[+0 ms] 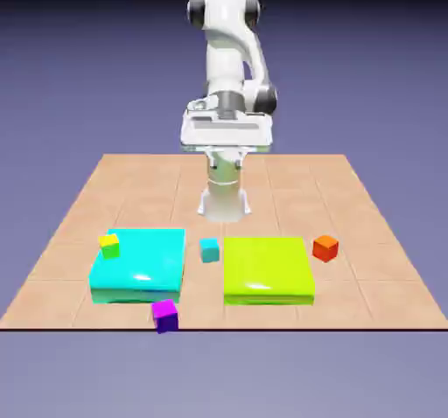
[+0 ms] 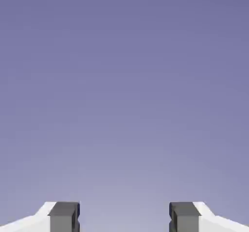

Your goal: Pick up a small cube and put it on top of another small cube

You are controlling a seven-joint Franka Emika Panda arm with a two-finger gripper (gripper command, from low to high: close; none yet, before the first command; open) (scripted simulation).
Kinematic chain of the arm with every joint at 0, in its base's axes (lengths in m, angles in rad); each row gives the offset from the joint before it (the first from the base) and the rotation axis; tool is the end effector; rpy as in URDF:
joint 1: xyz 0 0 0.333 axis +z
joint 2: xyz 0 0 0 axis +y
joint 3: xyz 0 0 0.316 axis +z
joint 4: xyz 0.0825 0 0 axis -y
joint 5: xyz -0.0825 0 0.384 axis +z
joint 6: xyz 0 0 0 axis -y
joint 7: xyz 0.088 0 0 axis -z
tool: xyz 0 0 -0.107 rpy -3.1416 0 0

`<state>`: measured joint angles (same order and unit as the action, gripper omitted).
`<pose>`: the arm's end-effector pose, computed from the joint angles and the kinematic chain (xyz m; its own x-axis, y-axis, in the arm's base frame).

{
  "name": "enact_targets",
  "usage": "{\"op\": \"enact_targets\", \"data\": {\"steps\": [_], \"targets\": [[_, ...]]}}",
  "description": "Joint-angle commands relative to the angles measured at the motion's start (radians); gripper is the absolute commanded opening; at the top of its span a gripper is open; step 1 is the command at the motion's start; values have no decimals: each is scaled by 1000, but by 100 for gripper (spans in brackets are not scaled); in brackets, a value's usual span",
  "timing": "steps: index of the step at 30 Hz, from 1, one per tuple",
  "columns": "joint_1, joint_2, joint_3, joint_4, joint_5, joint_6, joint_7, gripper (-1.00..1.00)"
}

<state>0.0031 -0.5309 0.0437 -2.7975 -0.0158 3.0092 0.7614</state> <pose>0.3955 0.0198 0.4449 0.5672 -0.6447 0.5124 -0.4703 -0.7643 -0.4411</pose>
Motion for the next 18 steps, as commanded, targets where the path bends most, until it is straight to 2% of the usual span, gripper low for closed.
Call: {"op": "enact_targets", "data": {"steps": [1,18], "targets": [[-7,32,36,10,-13,-23,17,0],[-133,584,652,186,-235,-415,304,0]]}}
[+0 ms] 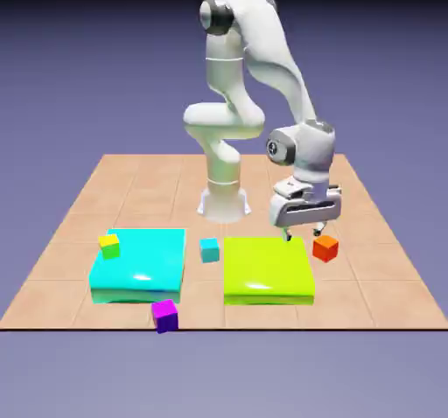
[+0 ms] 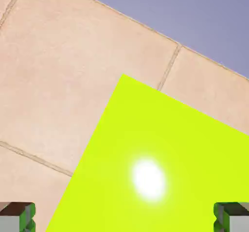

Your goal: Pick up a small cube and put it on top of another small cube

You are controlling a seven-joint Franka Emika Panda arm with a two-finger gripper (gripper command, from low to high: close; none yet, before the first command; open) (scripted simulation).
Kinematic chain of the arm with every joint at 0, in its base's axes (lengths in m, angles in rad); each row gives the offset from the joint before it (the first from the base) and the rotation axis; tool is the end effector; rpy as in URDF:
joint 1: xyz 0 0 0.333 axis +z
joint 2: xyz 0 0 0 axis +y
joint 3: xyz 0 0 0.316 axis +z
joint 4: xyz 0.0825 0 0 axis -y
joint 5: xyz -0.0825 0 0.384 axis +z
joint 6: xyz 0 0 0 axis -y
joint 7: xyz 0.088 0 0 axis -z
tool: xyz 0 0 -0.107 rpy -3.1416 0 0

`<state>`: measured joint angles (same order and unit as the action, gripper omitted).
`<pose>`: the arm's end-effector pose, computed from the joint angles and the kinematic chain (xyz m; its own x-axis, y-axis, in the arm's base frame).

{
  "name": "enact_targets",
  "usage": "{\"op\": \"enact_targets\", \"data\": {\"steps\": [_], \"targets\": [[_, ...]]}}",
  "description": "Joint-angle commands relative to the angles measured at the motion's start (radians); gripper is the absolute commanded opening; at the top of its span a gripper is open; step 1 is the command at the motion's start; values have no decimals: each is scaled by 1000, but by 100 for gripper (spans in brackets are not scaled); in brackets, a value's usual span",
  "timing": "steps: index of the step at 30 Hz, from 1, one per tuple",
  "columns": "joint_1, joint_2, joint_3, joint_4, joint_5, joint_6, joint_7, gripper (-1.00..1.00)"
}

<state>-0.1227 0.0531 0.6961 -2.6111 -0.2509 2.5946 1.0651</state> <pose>0.3569 0.2399 0.2334 0.9625 -0.2677 0.0430 -0.2707 -0.9579 0.0953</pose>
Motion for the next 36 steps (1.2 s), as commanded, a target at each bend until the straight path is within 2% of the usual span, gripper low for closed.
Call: {"op": "enact_targets", "data": {"steps": [1,9,17,18,26,29,36], "targets": [[-15,33,36,10,-13,-23,17,0],[-68,269,300,86,-108,-191,140,0],[119,451,51,94,-353,-57,305,0],[119,451,51,94,-353,-57,305,-100],[-65,266,296,87,-103,-193,140,-100],[2,212,215,111,27,-261,140,-100],[42,29,-37,-24,-2,-241,-154,-100]]}}
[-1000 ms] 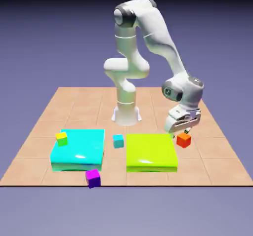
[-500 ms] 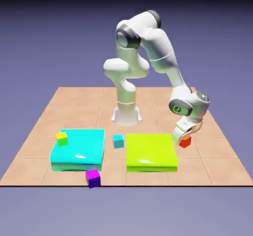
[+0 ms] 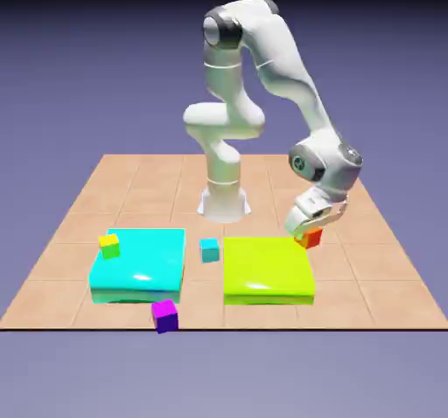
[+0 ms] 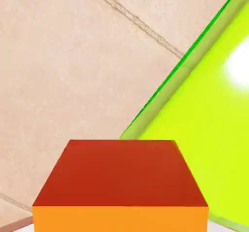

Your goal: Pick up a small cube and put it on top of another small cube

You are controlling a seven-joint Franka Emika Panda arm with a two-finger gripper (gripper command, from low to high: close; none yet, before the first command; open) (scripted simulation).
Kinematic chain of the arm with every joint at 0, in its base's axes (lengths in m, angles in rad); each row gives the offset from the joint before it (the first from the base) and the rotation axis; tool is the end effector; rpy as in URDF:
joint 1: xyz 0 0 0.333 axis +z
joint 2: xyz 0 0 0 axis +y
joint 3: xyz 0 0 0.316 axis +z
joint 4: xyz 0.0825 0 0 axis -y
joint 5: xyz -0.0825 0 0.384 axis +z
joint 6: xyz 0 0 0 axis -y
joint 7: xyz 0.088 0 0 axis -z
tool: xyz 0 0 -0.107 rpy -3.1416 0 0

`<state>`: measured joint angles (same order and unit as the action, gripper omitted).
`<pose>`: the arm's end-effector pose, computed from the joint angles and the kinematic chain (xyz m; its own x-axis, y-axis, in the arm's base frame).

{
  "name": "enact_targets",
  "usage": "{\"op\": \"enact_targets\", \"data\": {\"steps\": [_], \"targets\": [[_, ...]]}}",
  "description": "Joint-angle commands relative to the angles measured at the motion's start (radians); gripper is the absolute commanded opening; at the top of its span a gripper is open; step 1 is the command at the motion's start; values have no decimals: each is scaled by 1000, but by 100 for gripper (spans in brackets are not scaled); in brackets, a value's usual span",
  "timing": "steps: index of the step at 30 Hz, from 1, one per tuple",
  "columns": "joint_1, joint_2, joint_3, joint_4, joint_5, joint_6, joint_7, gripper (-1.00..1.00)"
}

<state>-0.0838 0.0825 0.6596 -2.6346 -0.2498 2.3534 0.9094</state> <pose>0.3244 0.2137 0.2007 0.9761 -0.1429 -0.1640 -0.0881 -0.9490 0.3028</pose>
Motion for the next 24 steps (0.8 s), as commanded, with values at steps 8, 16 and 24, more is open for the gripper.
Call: {"op": "enact_targets", "data": {"steps": [8,16,24], "targets": [[46,-211,-290,-159,-45,27,-341,-100],[88,-422,-580,-317,-88,54,-685,-100],[79,-448,-732,-408,-217,153,-823,-100]]}}
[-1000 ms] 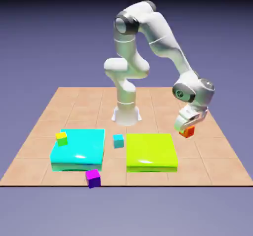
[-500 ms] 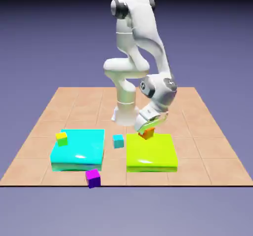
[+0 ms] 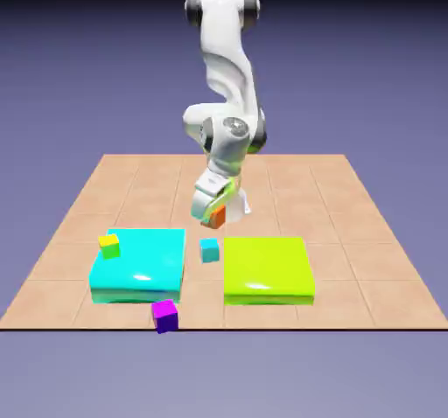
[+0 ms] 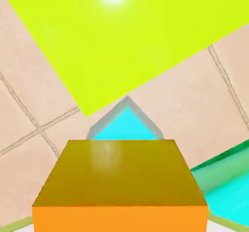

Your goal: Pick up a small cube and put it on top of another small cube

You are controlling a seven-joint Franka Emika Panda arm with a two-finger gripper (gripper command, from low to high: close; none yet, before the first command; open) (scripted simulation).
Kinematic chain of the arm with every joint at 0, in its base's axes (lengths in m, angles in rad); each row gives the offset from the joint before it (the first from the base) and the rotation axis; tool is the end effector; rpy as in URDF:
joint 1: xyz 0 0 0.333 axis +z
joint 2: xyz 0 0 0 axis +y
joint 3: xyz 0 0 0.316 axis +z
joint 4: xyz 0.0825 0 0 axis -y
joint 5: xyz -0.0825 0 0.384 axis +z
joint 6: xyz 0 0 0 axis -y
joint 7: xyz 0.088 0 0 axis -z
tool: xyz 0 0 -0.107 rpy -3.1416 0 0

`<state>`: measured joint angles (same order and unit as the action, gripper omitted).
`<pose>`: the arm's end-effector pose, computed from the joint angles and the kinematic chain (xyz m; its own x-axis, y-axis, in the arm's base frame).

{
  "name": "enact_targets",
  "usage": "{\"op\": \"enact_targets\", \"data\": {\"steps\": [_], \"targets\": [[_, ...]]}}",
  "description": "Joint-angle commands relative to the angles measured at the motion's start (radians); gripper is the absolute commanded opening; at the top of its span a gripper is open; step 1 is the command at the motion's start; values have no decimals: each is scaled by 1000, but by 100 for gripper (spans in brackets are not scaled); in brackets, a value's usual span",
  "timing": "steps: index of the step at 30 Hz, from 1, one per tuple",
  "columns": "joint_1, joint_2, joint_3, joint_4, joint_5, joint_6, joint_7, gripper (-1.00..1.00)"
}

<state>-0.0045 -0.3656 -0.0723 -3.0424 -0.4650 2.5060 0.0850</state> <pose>0.2774 -0.0141 0.2305 0.9580 0.2201 -0.1839 0.2549 -0.9473 0.1938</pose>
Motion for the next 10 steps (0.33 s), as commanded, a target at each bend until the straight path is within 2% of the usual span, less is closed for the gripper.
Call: {"op": "enact_targets", "data": {"steps": [1,7,8,10], "targets": [[-6,36,-9,1,-36,34,25,-100],[-44,249,-60,9,-240,229,164,-100],[-44,249,-60,9,-240,229,164,100],[-37,213,-51,8,-206,195,141,100]]}}
